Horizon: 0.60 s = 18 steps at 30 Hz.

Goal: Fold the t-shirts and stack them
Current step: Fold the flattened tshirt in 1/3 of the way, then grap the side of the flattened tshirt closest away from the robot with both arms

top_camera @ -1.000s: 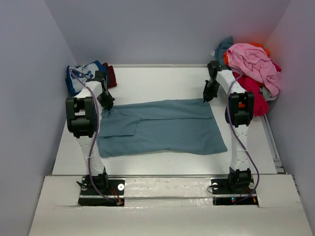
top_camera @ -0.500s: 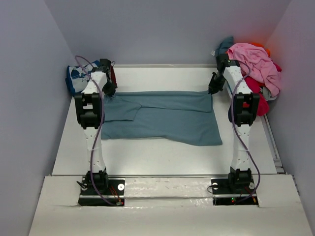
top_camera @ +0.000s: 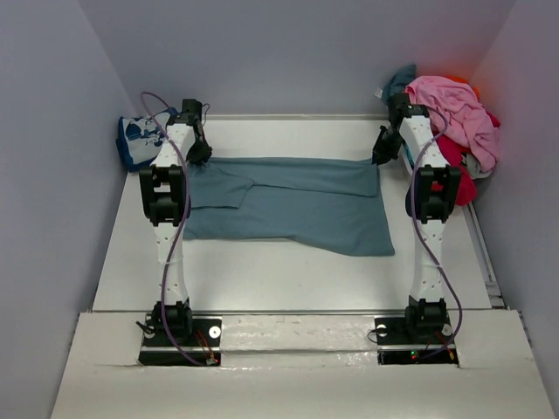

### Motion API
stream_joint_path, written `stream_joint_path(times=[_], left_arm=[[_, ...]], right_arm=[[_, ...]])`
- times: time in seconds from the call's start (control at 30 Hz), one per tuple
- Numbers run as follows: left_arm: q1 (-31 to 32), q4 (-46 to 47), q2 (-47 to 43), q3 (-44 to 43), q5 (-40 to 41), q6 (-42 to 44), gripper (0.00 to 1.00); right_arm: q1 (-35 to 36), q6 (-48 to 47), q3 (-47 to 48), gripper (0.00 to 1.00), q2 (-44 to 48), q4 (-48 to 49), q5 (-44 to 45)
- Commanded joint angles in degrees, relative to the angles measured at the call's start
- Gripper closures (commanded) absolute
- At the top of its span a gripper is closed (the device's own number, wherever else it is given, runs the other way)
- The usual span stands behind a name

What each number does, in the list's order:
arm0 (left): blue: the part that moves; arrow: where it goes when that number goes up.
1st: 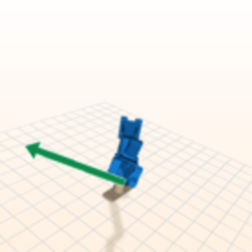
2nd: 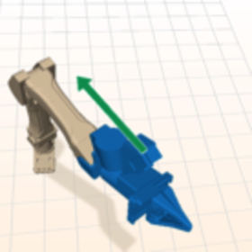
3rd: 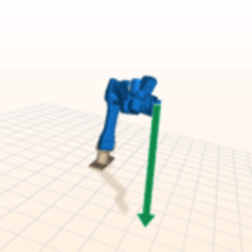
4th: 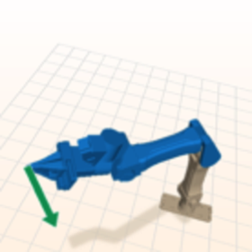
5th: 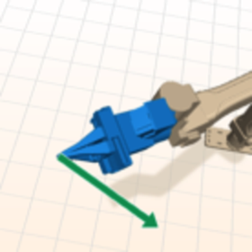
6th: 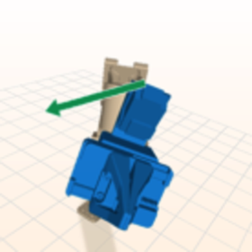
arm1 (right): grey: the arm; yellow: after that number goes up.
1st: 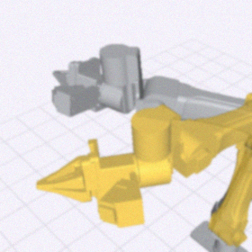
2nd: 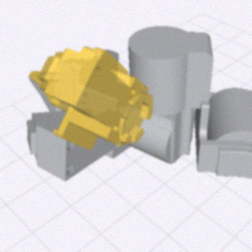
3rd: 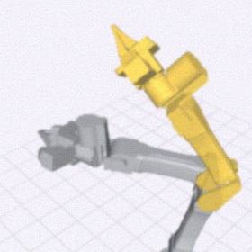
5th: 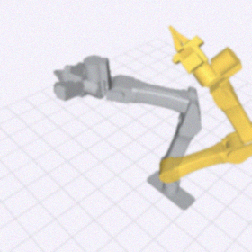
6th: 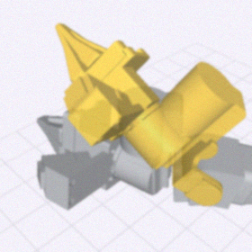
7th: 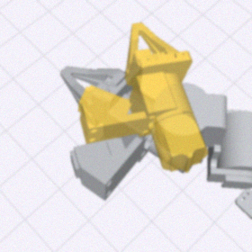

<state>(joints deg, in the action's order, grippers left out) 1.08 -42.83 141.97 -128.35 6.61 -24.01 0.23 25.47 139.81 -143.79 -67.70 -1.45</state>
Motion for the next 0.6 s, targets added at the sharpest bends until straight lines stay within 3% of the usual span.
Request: stream_joint_path(times=[0.0, 0.1, 0.13, 0.17, 0.23, 0.33, 0.57], left_arm=[[-0.7, 0.8, 0.5, -3.2, 3.2, 1.1, 0.43], [-0.1, 1.3, -0.5, -2.0, 3.8, 1.2, 0.24], [-0.1, 1.4, -0.9, -1.6, 4.6, 1.3, 0.23], [-0.1, 1.5, -1.5, -1.3, 4.7, 1.4, 0.21], [0.4, 2.0, -4.1, 1.2, 5.9, 0.9, 0.19], [1.5, 4.9, -9.0, 6.3, 7.2, 1.0, 0.17], [2.8, 4.4, -15.2, 10.5, 8.5, 0.8, 0.16]], right_arm=[[-7.3, 1.2, 3.4, 0.93, -0.8, 3.4, 6.6], [-7.9, 0.6, 3.4, 0.86, -0.4, 3.5, 5.9], [-7.9, 0.5, 3.0, 0.8, -0.1, 3.7, 5.4], [-7.9, 0.5, 2.1, 0.61, 0.3, 3.9, 5.1], [-7.9, 0.3, 0.1, 0.42, 2.4, 4.7, 4.7], [-7.9, -0.2, -3.9, 0.26, 5.4, 6.4, 4.8], [-6.2, -0.3, -8.6, 0.26, 10.0, 5.5, 3.9]])
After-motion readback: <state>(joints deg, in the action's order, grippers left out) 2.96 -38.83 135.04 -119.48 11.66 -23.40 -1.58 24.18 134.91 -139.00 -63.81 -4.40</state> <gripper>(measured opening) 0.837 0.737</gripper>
